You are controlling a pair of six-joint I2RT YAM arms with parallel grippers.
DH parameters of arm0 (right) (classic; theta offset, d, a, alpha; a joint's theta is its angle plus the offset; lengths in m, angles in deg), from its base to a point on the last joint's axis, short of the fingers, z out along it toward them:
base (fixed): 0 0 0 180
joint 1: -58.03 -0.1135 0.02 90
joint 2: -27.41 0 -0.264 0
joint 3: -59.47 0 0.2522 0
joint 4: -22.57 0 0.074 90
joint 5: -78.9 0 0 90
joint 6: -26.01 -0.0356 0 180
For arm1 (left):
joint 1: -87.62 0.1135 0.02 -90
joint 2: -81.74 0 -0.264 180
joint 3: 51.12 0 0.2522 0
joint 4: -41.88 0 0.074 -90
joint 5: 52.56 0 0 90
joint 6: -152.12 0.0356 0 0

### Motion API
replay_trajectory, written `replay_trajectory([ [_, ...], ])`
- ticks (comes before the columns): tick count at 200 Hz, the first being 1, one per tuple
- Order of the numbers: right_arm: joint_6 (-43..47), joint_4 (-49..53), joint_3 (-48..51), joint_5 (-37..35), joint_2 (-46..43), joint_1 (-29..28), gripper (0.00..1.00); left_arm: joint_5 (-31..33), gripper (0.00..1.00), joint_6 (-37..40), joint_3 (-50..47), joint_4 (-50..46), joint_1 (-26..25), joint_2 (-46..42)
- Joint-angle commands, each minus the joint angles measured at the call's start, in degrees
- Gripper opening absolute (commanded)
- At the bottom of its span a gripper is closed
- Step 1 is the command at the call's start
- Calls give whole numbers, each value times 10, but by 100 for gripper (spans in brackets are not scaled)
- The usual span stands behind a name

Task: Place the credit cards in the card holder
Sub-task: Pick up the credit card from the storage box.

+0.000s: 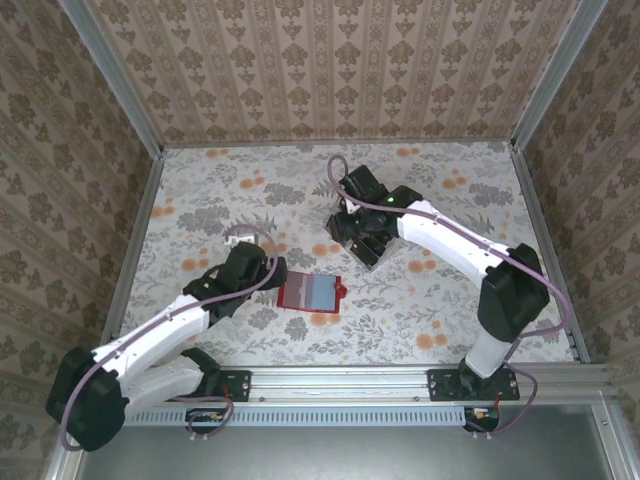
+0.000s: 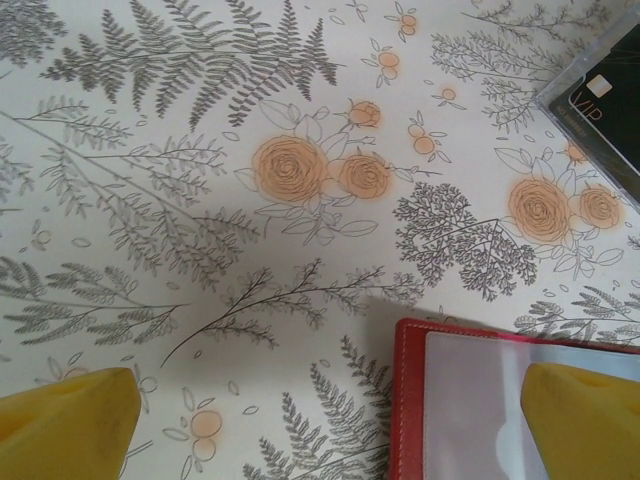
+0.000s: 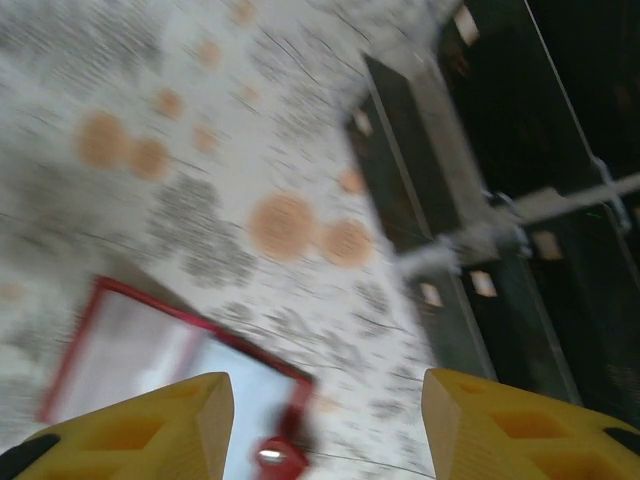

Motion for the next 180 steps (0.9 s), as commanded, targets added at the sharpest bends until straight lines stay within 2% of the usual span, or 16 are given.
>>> replay_trajectory([
  [1, 62, 89, -10, -88, 32, 5, 52, -47, 100, 33, 27, -17, 9, 28],
  [66, 71, 69, 13, -119, 68, 6, 47, -63, 100, 24, 26, -9, 12, 57],
  [140, 70, 54, 26, -114, 87, 1, 42, -67, 100, 20, 19, -3, 16, 64],
  [180, 72, 56, 26, -151, 100, -11, 41, -70, 100, 16, 16, 2, 16, 66],
])
